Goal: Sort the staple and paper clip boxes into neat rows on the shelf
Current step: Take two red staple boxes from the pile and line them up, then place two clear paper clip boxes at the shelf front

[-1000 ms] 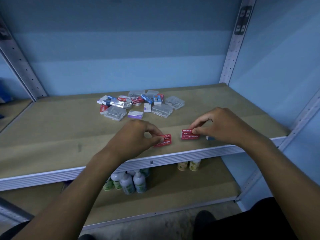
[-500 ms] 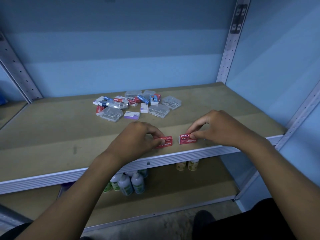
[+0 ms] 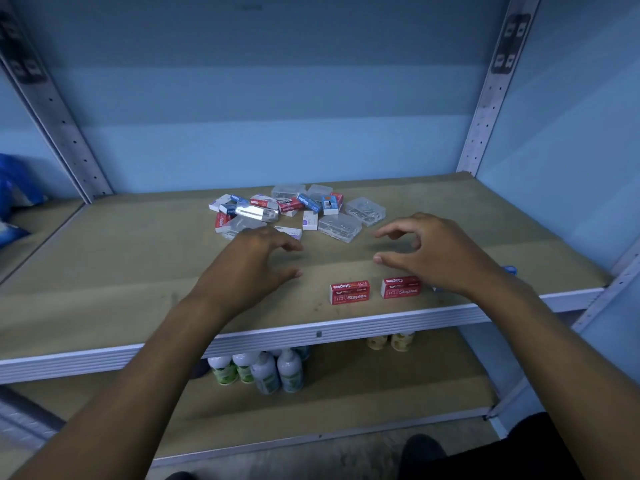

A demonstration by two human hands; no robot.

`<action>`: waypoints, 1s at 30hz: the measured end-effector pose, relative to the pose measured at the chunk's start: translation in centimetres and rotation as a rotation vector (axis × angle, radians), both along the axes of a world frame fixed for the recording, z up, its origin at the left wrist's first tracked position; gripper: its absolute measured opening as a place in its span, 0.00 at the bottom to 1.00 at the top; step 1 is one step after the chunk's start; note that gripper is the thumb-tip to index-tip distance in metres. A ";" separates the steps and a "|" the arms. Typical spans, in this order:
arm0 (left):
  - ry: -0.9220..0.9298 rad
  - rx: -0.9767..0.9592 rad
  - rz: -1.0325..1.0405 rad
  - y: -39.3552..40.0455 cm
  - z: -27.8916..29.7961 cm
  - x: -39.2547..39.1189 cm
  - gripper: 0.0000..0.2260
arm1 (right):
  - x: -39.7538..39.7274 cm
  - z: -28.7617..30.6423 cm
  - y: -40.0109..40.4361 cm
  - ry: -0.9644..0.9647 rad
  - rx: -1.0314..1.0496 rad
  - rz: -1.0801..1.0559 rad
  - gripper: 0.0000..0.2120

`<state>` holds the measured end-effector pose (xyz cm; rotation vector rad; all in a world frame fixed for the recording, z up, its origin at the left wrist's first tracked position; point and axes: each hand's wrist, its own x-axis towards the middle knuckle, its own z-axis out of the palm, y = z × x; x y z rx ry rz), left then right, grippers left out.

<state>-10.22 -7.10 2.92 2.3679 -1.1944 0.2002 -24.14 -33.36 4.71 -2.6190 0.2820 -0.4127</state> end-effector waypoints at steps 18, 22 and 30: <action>-0.029 0.111 0.262 4.1 -2.2 7.4 0.25 | 9.7 -3.2 2.3 0.055 -0.074 -0.085 0.20; -0.079 0.124 0.240 4.6 -2.6 8.4 0.23 | 10.5 -3.4 2.2 0.029 -0.045 -0.102 0.18; -0.098 0.051 0.217 4.0 -2.2 8.7 0.20 | 10.5 -3.2 2.5 0.011 0.001 -0.139 0.12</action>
